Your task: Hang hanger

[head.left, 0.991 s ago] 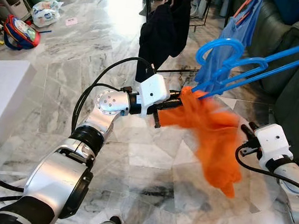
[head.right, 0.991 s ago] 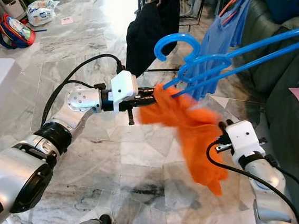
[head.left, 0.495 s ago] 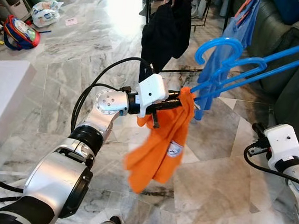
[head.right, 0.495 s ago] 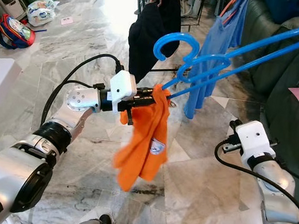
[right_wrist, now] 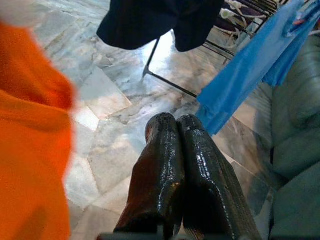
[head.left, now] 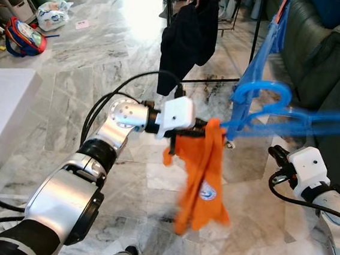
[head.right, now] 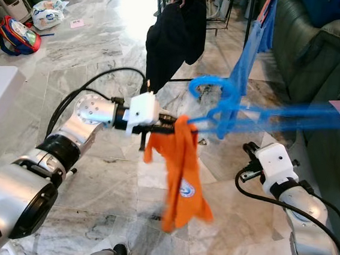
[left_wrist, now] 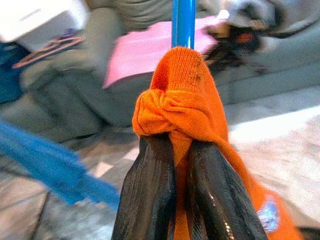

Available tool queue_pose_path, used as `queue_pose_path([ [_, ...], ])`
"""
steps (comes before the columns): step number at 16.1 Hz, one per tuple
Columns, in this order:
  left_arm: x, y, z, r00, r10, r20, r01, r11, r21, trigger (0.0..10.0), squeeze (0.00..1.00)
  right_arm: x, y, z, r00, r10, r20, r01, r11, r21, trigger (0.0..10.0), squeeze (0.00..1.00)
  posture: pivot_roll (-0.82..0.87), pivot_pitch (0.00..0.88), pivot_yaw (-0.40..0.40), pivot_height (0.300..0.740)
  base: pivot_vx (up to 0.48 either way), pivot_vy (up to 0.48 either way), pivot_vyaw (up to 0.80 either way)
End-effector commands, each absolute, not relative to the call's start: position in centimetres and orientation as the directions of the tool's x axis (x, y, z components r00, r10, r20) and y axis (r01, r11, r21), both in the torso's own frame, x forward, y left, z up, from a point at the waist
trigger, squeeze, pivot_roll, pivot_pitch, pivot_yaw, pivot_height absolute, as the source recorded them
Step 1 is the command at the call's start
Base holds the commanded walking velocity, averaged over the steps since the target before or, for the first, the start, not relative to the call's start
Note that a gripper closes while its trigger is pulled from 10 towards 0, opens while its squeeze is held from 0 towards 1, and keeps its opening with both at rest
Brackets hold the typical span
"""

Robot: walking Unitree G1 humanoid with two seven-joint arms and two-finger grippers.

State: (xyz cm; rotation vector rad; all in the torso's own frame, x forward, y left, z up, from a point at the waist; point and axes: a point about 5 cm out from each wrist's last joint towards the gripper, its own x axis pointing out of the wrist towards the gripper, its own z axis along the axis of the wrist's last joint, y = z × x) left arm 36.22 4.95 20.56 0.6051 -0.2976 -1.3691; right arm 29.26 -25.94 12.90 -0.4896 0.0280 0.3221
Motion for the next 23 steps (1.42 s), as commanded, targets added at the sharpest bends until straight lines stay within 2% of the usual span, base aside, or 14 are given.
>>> queue_pose_path([
  [1, 36.5, 5.0, 20.5, 0.238, -0.963, -0.13, 0.825, 0.129, 0.551, 10.0, 0.0, 29.0, -25.1, 12.6, 0.939, 0.328, -0.102, -0.337, 0.823, -0.458, 10.0, 0.0, -0.09, 0.213, 0.115, 0.74, 0.0, 0.0, 0.0],
  [3, 36.6, 5.3, 19.7, 0.27, -0.953, -0.139, 0.832, 0.159, 0.532, 10.0, 0.0, 28.7, -24.7, 12.1, 0.934, 0.338, -0.113, -0.351, 0.819, -0.453, 10.0, 0.0, -0.09, 0.212, 0.112, 0.74, 0.0, 0.0, 0.0],
  [5, 36.7, 5.8, 19.2, 0.294, -0.938, -0.185, 0.832, 0.156, 0.532, 10.0, 0.0, 28.3, -23.2, 12.5, 0.894, 0.429, -0.128, -0.438, 0.777, -0.452, 10.0, 0.0, -0.1, 0.21, 0.107, 0.74, 0.0, 0.0, 0.0],
  [6, 36.9, 6.2, 18.8, 0.321, -0.915, -0.243, 0.828, 0.147, 0.541, 10.0, 0.0, 27.9, -21.9, 13.0, 0.846, 0.508, -0.16, -0.517, 0.711, -0.476, 10.0, 0.0, -0.1, 0.207, 0.104, 0.74, 0.0, 0.0, 0.0],
  [9, 37.4, 7.0, 17.8, 0.384, -0.854, -0.35, 0.823, 0.144, 0.55, 10.0, 0.0, 27.0, -20.1, 13.6, 0.741, 0.629, -0.235, -0.653, 0.595, -0.469, 10.0, 0.0, -0.11, 0.205, 0.101, 0.74, 0.0, 0.0, 0.0],
  [12, 37.6, 8.2, 16.2, 0.434, -0.777, -0.456, 0.828, 0.145, 0.541, 10.0, 0.0, 25.8, -19.2, 12.8, 0.659, 0.677, -0.327, -0.736, 0.493, -0.464, 10.0, 0.0, -0.11, 0.21, 0.101, 0.74, 0.0, 0.0, 0.0],
  [15, 37.6, 10.0, 14.4, 0.463, -0.658, -0.594, 0.83, 0.087, 0.55, 10.0, 0.0, 23.9, -18.6, 13.0, 0.573, 0.712, -0.406, -0.808, 0.41, -0.422, 10.0, 0.0, -0.12, 0.214, 0.106, 0.74, 0.0, 0.0, 0.0],
  [17, 37.7, 10.6, 14.1, 0.485, -0.611, -0.626, 0.817, 0.061, 0.573, 10.0, 0.0, 23.7, -19.5, 13.8, 0.572, 0.681, -0.456, -0.808, 0.375, -0.454, 10.0, 0.0, -0.13, 0.211, 0.106, 0.74, 0.0, 0.0, 0.0],
  [19, 37.7, 11.0, 13.9, 0.496, -0.582, -0.644, 0.808, 0.038, 0.588, 10.0, 0.0, 23.7, -20.8, 14.7, 0.607, 0.632, -0.481, -0.781, 0.366, -0.505, 10.0, 0.0, -0.13, 0.212, 0.105, 0.74, 0.0, 0.0, 0.0],
  [23, 37.3, 10.5, 13.8, 0.443, -0.596, -0.67, 0.802, -0.071, 0.593, 10.0, 0.0, 24.4, -23.6, 15.8, 0.691, 0.541, -0.479, -0.712, 0.393, -0.582, 10.0, 0.0, -0.13, 0.223, 0.103, 0.74, 0.0, 0.0, 0.0],
])
